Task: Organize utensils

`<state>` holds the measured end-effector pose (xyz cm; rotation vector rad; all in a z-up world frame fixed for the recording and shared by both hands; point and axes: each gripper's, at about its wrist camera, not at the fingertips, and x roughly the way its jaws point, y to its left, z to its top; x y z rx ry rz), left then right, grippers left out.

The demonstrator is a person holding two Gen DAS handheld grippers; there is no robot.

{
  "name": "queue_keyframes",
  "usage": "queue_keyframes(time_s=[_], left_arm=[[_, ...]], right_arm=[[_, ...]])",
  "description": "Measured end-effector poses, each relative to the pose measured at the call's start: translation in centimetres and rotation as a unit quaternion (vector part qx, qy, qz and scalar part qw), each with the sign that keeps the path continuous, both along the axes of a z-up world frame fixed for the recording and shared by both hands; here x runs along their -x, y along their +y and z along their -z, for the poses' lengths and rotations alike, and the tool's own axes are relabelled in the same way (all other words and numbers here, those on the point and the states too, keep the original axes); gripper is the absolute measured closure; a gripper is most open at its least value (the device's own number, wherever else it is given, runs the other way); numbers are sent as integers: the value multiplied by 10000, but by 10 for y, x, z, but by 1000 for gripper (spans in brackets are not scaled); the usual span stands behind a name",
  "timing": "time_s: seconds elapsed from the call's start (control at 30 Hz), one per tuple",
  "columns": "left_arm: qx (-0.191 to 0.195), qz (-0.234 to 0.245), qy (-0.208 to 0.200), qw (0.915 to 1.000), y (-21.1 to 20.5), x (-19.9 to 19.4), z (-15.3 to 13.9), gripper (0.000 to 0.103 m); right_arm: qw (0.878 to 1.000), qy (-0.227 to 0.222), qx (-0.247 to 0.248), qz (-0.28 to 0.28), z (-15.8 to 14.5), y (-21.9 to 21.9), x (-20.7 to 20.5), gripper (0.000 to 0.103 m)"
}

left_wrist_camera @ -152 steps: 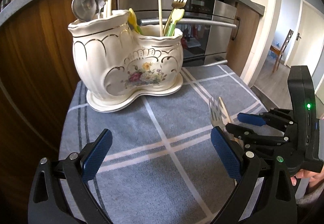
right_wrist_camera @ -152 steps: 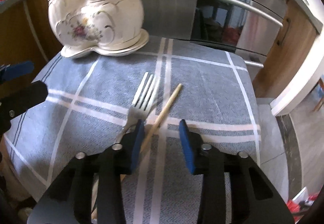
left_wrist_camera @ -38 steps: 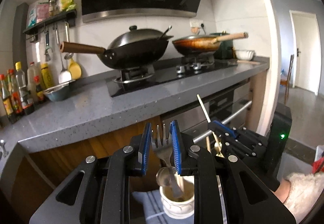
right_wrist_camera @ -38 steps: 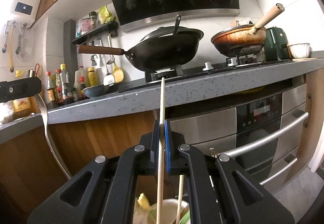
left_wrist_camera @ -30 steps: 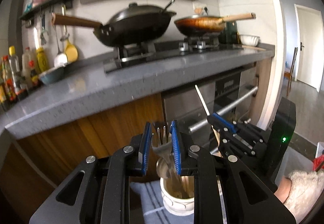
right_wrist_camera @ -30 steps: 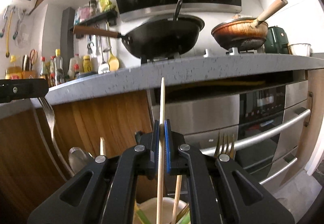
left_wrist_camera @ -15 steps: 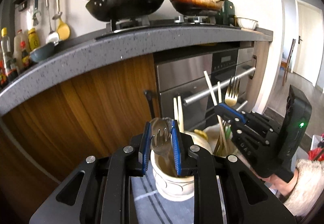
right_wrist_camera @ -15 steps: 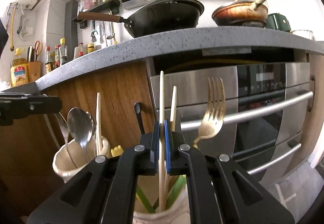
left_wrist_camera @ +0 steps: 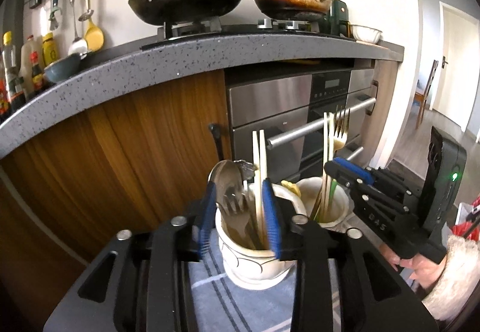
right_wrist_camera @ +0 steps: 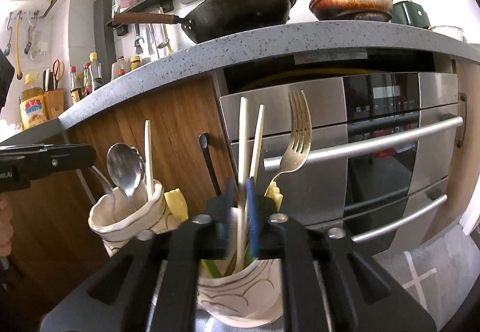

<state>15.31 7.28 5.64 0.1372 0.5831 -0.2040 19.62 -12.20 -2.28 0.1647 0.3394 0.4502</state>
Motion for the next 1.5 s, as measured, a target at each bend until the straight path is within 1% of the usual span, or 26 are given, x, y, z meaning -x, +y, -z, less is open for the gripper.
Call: queue_keyframes(time_s=[0.03,0.07,0.1,0.13,0.2,0.3,0.37,0.4,0.43,0.47,0.5,0.57,0.63,0.7,0.83,0.87,0.93,1.07,1.17,1.27,1.37,1.5], left_arm=[[-6,-12,-13,10000,-1,2,-2,61],[11,-10,-23,10000,-1,4,-3,52],[38,-15,-42,10000,0,7,-4,49],[66,-18,-68,10000,0,10,-6,47],[82,-12,-77,9999,0,15,-7,47],[119,-56,-119,9998,3,28,-8,38],[158,-62,-157,9997,4,37,-9,37],[179,-63,-169,9997,5,42,-9,37],[201,-68,-198,9996,6,50,-9,34],[216,-81,-226,9995,6,55,-9,27],[235,-100,-266,9993,6,62,-9,26],[273,-86,-346,9990,5,76,-9,23],[297,-56,-413,9987,3,90,-7,20],[301,-50,-495,9983,-1,105,-4,16],[359,-192,-701,9967,-6,129,1,9],[370,-288,-768,9959,-6,134,4,7],[359,-509,-889,9941,-6,144,9,6],[344,-726,-987,9919,-5,156,20,5],[331,-854,-1009,9907,-3,163,29,5],[381,-905,-949,9906,-1,165,37,5],[323,-926,-850,9915,1,165,45,5],[284,-947,-823,9917,0,166,49,5]], right_arm=[[10000,53,-21,-49,-2,-1,1,70],[9999,107,-16,-76,-4,-2,3,67],[9999,126,7,-66,-6,-3,5,67],[9999,146,49,-63,-9,-4,8,67],[9998,146,33,-95,-14,-8,16,64],[9998,207,37,-72,-25,-16,31,57],[9994,327,88,-64,-31,-20,41,49],[9992,368,106,-62,-34,-22,48,47],[9992,388,117,-62,-36,-24,53,41],[9991,405,141,-74,-38,-26,60,37],[9988,427,197,-98,-40,-26,68,36],[9985,453,266,-142,-44,-28,82,27],[9980,493,363,-186,-45,-28,98,26],[9975,501,463,-160,-45,-28,109,22],[9972,520,536,-64,-43,-29,129,13],[9972,513,551,-37,-42,-30,135,11],[9969,459,638,25,-41,-28,143,7],[9955,283,891,140,-39,-26,156,6],[9948,206,970,218,-36,-26,164,6],[9948,189,960,276,-34,-28,167,6],[9950,242,939,259,-32,-29,168,6],[9951,277,927,225,-27,-30,168,6]])
